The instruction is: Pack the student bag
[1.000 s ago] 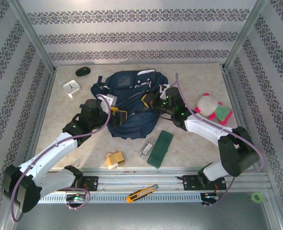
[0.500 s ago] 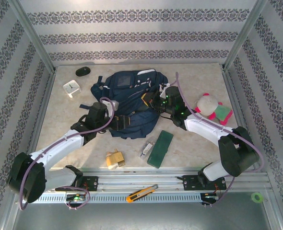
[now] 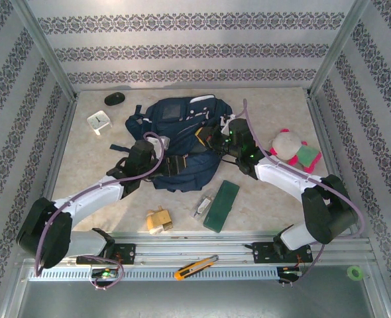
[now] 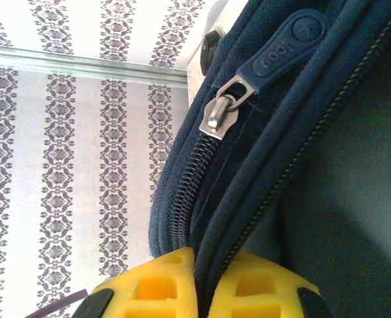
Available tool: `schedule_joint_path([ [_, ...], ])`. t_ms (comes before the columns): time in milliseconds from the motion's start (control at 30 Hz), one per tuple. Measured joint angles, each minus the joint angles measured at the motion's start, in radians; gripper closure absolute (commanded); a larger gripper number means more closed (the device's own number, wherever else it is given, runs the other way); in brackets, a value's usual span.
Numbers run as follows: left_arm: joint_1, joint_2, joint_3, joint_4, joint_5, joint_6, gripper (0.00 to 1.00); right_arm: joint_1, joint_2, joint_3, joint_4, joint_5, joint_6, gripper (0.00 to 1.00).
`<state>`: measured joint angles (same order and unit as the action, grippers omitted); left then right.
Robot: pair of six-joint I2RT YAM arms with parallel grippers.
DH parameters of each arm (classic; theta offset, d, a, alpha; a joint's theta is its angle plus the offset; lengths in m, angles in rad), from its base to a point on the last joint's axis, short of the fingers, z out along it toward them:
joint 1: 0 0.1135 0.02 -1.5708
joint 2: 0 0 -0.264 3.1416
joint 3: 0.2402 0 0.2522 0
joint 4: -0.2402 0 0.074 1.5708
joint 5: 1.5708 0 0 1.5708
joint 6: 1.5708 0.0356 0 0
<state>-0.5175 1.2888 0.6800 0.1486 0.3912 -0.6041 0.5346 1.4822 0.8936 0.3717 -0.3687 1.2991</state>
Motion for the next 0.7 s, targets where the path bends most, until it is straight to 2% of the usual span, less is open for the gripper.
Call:
schedule_joint_path([
  [167, 0.000, 0.026, 0.000, 0.031, 0.000, -0.025, 0.69, 0.000, 0.000, 0.001, 0.000, 0.010, 0.001, 1.00],
  [333, -0.001, 0.024, 0.000, 0.048, 0.000, -0.033, 0.77, 0.000, 0.000, 0.001, 0.007, 0.013, 0.001, 1.00],
  [467, -0.001, 0.018, 0.000, 0.050, -0.001, -0.033, 0.77, 0.000, 0.000, 0.001, 0.011, 0.013, 0.001, 1.00],
  [567, -0.001, 0.014, 0.000, 0.056, -0.002, -0.033, 0.68, 0.000, 0.000, 0.001, 0.018, 0.013, 0.001, 1.00],
  [700, -0.006, 0.012, 0.000, 0.070, 0.001, -0.033, 0.69, 0.000, 0.000, 0.001, 0.023, 0.014, 0.001, 1.00],
])
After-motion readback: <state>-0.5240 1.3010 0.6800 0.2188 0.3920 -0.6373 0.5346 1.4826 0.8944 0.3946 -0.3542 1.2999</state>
